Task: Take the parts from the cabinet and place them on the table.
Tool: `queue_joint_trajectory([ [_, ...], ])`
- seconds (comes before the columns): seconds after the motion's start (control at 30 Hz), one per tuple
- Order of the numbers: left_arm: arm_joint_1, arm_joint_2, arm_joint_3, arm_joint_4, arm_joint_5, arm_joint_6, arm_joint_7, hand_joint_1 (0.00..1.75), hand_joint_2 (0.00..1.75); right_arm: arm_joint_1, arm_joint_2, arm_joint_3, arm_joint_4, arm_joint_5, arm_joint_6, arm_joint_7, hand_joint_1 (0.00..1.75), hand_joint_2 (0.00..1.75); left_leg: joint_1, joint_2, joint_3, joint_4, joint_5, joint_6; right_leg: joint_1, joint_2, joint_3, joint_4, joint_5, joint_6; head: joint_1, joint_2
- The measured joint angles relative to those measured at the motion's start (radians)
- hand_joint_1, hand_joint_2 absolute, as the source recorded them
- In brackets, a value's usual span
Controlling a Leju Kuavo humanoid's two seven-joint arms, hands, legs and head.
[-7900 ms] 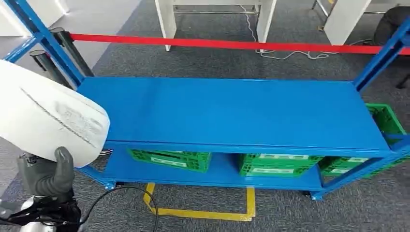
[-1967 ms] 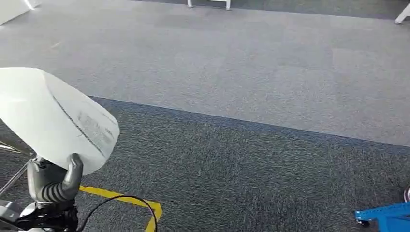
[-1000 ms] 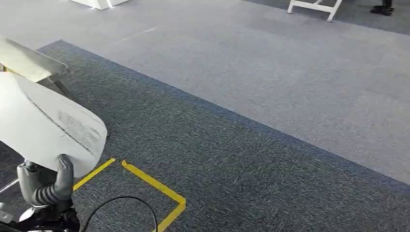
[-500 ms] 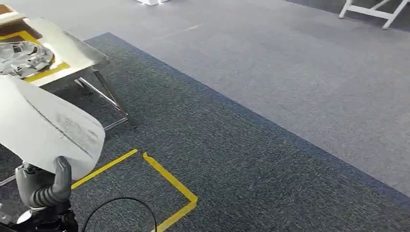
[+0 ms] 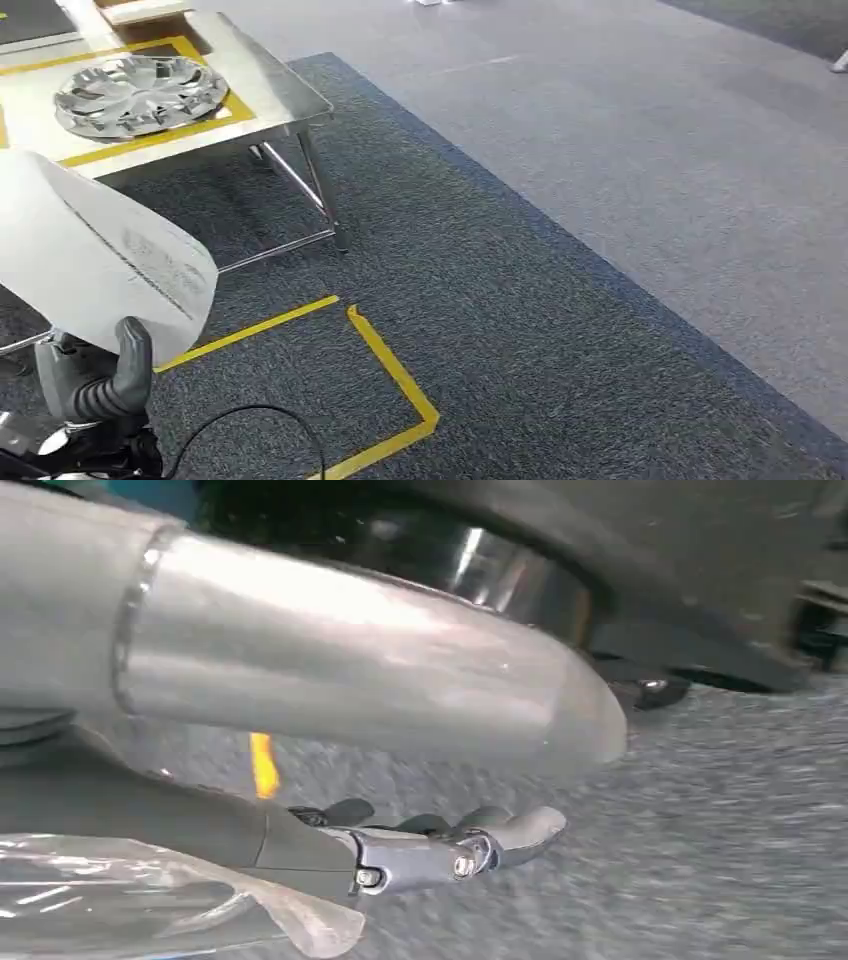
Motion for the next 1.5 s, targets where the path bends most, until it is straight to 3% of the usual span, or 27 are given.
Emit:
queue_joint_trajectory([
  [0.13,0.023,0.0,0.001,-0.001,0.0,0.023,-0.004,1.75,1.75,0.004,0.001,0.0,0.001,0.009,-0.005,0.008,0.0,0.0,0.008,-0.044,-0.014,0.001,0.007,-0.025,0.007,-0.031,0.019,-0.015,-0.004,-0.03,0.0,0.0],
  [0.17,0.027,0.0,0.002,-0.004,0.0,0.025,-0.005,1.75,1.75,0.004,0.003,0.0,0.001,0.01,-0.005,0.009,0.0,0.0,0.008,-0.037,-0.014,0.008,0.001,-0.028,-0.002,-0.05,0.023,-0.02,0.0,-0.036,-0.001,0.0],
  [0.2,0.028,0.0,0.003,-0.007,0.0,0.026,-0.006,1.75,1.75,0.004,0.003,0.0,0.001,0.01,-0.006,0.01,0.0,0.0,0.0,0.02,-0.024,0.035,-0.018,-0.034,0.0,-0.058,0.026,-0.021,-0.003,-0.041,-0.007,0.0],
  [0.23,0.025,0.0,0.003,-0.007,0.0,0.026,-0.007,1.75,1.75,0.005,0.003,0.0,0.002,0.01,-0.005,0.01,0.0,0.0,0.002,0.052,-0.052,0.092,-0.052,-0.039,0.001,-0.073,0.028,-0.021,-0.005,-0.046,-0.013,0.0],
  [0.33,0.031,0.0,0.003,-0.007,0.0,0.027,-0.007,1.75,1.75,0.012,0.003,0.0,0.002,0.009,-0.006,0.012,0.0,0.0,0.008,0.079,-0.15,0.297,-0.13,-0.047,0.005,-0.122,0.033,-0.021,-0.013,-0.052,-0.013,0.0],
  [0.4,0.033,0.001,0.004,-0.007,0.0,0.027,-0.007,1.75,1.75,0.011,0.003,0.0,0.002,0.01,-0.006,0.013,0.0,0.0,0.01,0.081,-0.129,0.254,-0.083,-0.045,0.006,-0.148,0.038,-0.021,-0.019,-0.051,-0.013,0.0],
  [0.43,0.033,0.001,0.004,-0.007,0.0,0.028,-0.007,1.75,1.75,0.01,0.003,0.0,0.002,0.01,-0.006,0.013,0.0,0.0,0.009,0.088,-0.09,0.176,-0.039,-0.041,0.006,-0.16,0.043,-0.021,-0.021,-0.049,-0.013,0.0],
  [0.47,0.033,0.001,0.004,-0.008,0.0,0.028,-0.007,1.75,1.75,0.009,0.003,0.0,0.002,0.01,-0.006,0.012,0.0,0.0,0.005,0.115,-0.041,0.084,0.003,-0.033,0.006,-0.171,0.05,-0.021,-0.026,-0.046,-0.013,0.0],
  [0.5,0.032,0.001,0.004,-0.008,0.0,0.028,-0.007,1.75,1.75,0.009,0.003,0.0,0.002,0.01,-0.006,0.012,0.0,0.0,-0.004,0.179,-0.009,0.022,0.006,-0.024,0.008,-0.181,0.054,-0.021,-0.03,-0.042,-0.013,0.0],
  [0.53,0.029,0.001,0.004,-0.008,0.0,0.028,-0.007,1.75,1.75,0.01,0.003,0.0,0.002,0.01,-0.006,0.012,0.0,0.0,-0.014,0.188,-0.004,0.008,-0.004,-0.017,0.016,-0.189,0.053,-0.019,-0.038,-0.032,-0.014,0.0],
  [0.63,0.036,0.002,0.005,-0.009,0.001,0.028,-0.008,1.75,1.75,0.007,0.003,0.0,0.002,0.01,-0.006,0.012,0.0,0.0,-0.015,0.15,-0.011,0.008,-0.005,-0.006,0.016,-0.226,0.074,-0.033,-0.04,-0.019,-0.012,0.0],
  [0.67,0.036,0.002,0.006,-0.011,0.001,0.029,-0.008,1.75,1.75,0.004,0.003,0.0,0.002,0.01,-0.006,0.012,0.0,0.0,-0.005,0.134,-0.001,-0.005,0.003,0.004,0.014,-0.222,0.077,-0.032,-0.047,-0.01,-0.013,0.0],
  [0.73,0.032,0.001,0.007,-0.013,0.001,0.029,-0.01,1.75,1.75,0.004,0.003,0.0,0.002,0.01,-0.006,0.011,0.0,0.0,0.0,0.112,0.001,-0.01,0.006,0.012,0.009,-0.114,0.041,0.041,-0.093,-0.003,-0.001,0.0],
  [0.83,0.034,0.0,0.007,-0.013,0.002,0.029,-0.01,1.75,1.75,0.009,0.003,0.0,0.003,0.01,-0.006,0.013,0.0,0.0,-0.001,0.071,0.0,-0.009,0.004,0.016,0.01,-0.087,-0.082,0.262,-0.171,0.001,-0.001,0.0],
  [0.87,0.034,0.001,0.007,-0.013,0.002,0.029,-0.01,1.75,1.75,0.01,0.003,0.0,0.003,0.01,-0.006,0.013,0.0,0.0,-0.001,0.056,0.002,-0.009,0.003,0.017,0.01,-0.087,-0.101,0.277,-0.156,0.002,0.0,0.0],
  [0.93,0.035,0.002,0.007,-0.013,0.002,0.03,-0.011,1.75,1.75,0.009,0.002,0.0,0.003,0.01,-0.006,0.011,0.0,0.0,0.001,0.023,0.007,-0.008,0.0,0.014,0.008,-0.082,-0.072,0.171,-0.062,0.0,0.0,0.0],
  [1.0,0.034,0.002,0.008,-0.013,-0.002,0.032,-0.011,1.75,1.75,0.01,0.001,0.0,0.003,0.01,-0.005,0.004,0.0,0.0,0.003,-0.001,0.013,-0.006,-0.006,0.006,0.002,-0.027,-0.01,0.009,0.021,-0.003,0.0,0.0],
  [1.03,0.033,0.003,0.008,-0.013,-0.003,0.029,-0.016,1.75,1.75,0.01,-0.001,0.0,0.003,0.011,-0.005,-0.002,0.0,0.0,-0.004,-0.012,0.008,0.003,-0.01,-0.001,-0.003,0.011,0.003,-0.018,0.006,-0.006,-0.001,0.0],
  [1.17,0.033,0.003,0.008,-0.013,0.027,-0.006,-0.037,1.75,1.75,0.005,-0.005,0.0,0.003,0.016,-0.005,-0.01,0.0,0.0,0.008,-0.057,-0.001,-0.004,-0.003,-0.026,0.001,-0.029,0.02,-0.026,0.006,-0.032,-0.002,0.0],
  [1.2,0.033,0.003,0.008,-0.014,0.032,-0.01,-0.042,1.75,1.75,0.004,-0.006,-0.001,0.003,0.016,-0.005,-0.01,0.0,0.0,0.005,-0.019,-0.002,0.008,-0.011,-0.03,0.0,-0.045,0.025,-0.03,0.007,-0.037,-0.003,0.0],
  [1.23,0.028,0.005,0.01,-0.014,0.034,-0.014,-0.051,1.75,1.75,0.003,-0.006,-0.001,0.003,0.018,-0.005,-0.01,0.0,0.0,0.002,0.03,-0.023,0.05,-0.038,-0.035,0.0,-0.058,0.029,-0.03,0.003,-0.045,-0.011,0.0],
  [1.27,0.023,0.009,0.014,-0.014,0.033,-0.023,-0.064,1.75,1.75,0.002,-0.006,-0.001,0.003,0.027,-0.005,-0.009,0.0,0.0,0.004,0.057,-0.057,0.122,-0.075,-0.04,0.003,-0.074,0.032,-0.03,0.0,-0.05,-0.011,0.0],
  [1.33,0.023,0.017,0.029,-0.015,0.031,-0.041,-0.079,1.75,1.75,-0.004,-0.006,-0.001,0.003,0.034,-0.002,0.003,0.0,0.0,0.008,0.076,-0.133,0.273,-0.132,-0.046,0.005,-0.106,0.037,-0.03,-0.007,-0.054,-0.011,0.0],
  [1.37,0.024,0.02,0.038,-0.015,0.029,-0.049,-0.079,1.75,1.75,-0.009,-0.006,0.0,0.003,0.036,-0.001,0.007,0.0,0.0,0.01,0.078,-0.147,0.297,-0.13,-0.047,0.005,-0.119,0.039,-0.03,-0.009,-0.054,-0.011,0.0],
  [1.4,0.024,0.021,0.046,-0.017,0.02,-0.058,-0.077,1.75,1.75,-0.014,-0.005,0.0,0.003,0.037,0.001,0.01,0.0,0.0,0.01,0.08,-0.139,0.279,-0.107,-0.047,0.005,-0.132,0.042,-0.03,-0.012,-0.053,-0.011,0.0],
  [1.47,0.025,0.022,0.063,-0.026,-0.008,-0.076,-0.073,1.75,1.75,-0.021,0.001,0.0,0.004,0.042,0.002,0.011,0.0,0.0,0.009,0.094,-0.063,0.126,-0.016,-0.039,0.006,-0.158,0.055,-0.03,-0.02,-0.049,-0.011,0.0],
  [1.5,0.025,0.024,0.066,-0.031,-0.019,-0.089,-0.076,1.75,1.75,-0.024,0.004,0.0,0.004,0.045,0.001,0.011,0.0,0.0,0.003,0.137,-0.019,0.039,0.02,-0.03,0.007,-0.167,0.062,-0.03,-0.025,-0.046,-0.012,0.0],
])
